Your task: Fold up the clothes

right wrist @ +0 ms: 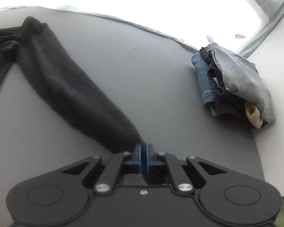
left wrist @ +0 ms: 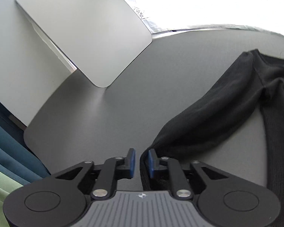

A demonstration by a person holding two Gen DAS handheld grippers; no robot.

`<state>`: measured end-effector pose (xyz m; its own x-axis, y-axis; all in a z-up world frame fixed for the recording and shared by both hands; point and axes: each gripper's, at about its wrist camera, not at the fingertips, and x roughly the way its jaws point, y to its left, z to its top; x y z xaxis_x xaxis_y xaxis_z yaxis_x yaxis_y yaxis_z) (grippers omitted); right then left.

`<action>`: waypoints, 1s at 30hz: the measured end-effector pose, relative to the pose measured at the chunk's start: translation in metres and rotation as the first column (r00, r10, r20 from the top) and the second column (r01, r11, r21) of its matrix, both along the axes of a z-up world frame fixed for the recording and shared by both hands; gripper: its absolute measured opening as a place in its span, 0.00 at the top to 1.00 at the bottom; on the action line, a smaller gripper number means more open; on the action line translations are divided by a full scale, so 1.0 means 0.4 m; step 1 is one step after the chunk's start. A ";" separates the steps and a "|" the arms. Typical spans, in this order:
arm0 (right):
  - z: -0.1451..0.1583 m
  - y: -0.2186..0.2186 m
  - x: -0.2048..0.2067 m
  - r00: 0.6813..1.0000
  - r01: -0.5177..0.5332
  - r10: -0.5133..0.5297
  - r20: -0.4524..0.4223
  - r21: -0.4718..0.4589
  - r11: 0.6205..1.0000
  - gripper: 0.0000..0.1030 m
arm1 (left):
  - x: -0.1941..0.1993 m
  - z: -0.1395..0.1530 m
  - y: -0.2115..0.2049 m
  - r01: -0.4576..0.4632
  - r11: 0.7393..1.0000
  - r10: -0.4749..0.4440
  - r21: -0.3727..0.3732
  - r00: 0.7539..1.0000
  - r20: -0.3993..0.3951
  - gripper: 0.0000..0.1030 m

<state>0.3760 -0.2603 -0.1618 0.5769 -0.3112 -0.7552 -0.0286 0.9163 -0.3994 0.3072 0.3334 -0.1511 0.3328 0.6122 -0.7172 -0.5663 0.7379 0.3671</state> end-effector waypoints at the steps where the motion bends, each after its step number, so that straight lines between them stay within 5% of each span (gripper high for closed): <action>1: 0.005 0.014 0.013 1.000 -0.005 0.004 0.018 0.018 1.000 0.74 | -0.003 0.018 0.004 0.002 0.998 0.001 -0.063 0.999 0.050 0.58; 3: 0.010 0.059 0.048 0.998 -0.019 0.014 0.055 0.077 0.997 0.52 | 0.010 0.048 0.005 0.037 0.985 -0.012 -0.167 0.989 0.148 0.36; 7: -0.001 0.197 0.153 0.995 -0.076 0.063 0.082 0.176 0.981 0.47 | 0.158 0.054 -0.012 0.123 0.977 -0.091 -0.171 0.979 0.184 0.30; 10: -0.005 0.340 0.258 0.986 -0.148 0.132 0.100 0.176 0.973 0.42 | 0.363 0.017 -0.036 0.199 0.972 -0.179 -0.123 0.971 0.157 0.29; 17: 0.002 0.635 0.554 0.950 -0.298 0.260 0.174 0.243 0.923 0.24 | 0.741 -0.087 -0.107 0.391 0.917 -0.384 -0.082 0.919 0.091 0.22; 20: -0.030 0.746 0.653 0.933 -0.348 0.321 0.161 0.185 0.919 0.23 | 0.835 -0.131 -0.150 0.470 0.881 -0.469 -0.054 0.883 0.033 0.22; 23: -0.087 0.817 0.719 0.929 -0.367 0.361 0.079 0.085 0.926 0.23 | 0.881 -0.171 -0.174 0.476 0.878 -0.474 0.038 0.879 -0.060 0.22; 27: -0.149 0.847 0.744 0.931 -0.349 0.360 0.061 -0.137 0.927 0.24 | 0.903 -0.199 -0.166 0.409 0.899 -0.392 0.155 0.911 -0.131 0.22; 30: -0.149 0.828 0.756 0.936 -0.314 0.337 0.102 -0.191 0.930 0.24 | 0.910 -0.204 -0.133 0.340 0.925 -0.324 0.171 0.939 -0.117 0.21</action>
